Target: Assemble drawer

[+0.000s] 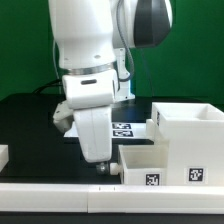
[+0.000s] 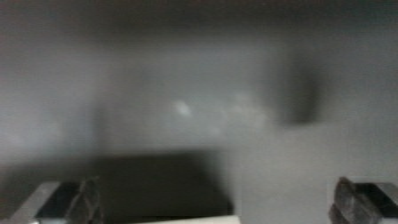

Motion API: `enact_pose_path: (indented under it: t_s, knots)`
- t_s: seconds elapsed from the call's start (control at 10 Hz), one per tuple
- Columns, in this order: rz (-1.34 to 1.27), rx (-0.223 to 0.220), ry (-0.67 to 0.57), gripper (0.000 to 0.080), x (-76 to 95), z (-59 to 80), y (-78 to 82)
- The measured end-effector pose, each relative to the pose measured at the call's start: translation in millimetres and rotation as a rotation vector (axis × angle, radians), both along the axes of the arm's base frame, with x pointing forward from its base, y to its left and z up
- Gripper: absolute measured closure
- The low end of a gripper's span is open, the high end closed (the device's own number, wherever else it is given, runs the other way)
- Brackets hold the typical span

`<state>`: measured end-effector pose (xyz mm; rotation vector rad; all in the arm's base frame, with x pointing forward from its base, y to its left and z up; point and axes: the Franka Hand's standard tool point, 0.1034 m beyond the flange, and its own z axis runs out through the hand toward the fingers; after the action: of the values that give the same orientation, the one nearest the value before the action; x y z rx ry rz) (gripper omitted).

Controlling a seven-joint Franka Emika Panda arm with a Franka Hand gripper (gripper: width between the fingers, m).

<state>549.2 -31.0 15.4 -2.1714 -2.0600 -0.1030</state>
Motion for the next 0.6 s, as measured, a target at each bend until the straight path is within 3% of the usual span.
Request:
enact_pose_path:
  t_s: [0.3, 0.6]
  knots:
    - [-0.056, 0.017, -0.013, 0.0151, 0.3, 1.3, 45.7]
    - [-0.129, 0.007, -0.026, 0.0151, -1.5, -1.2, 51.4]
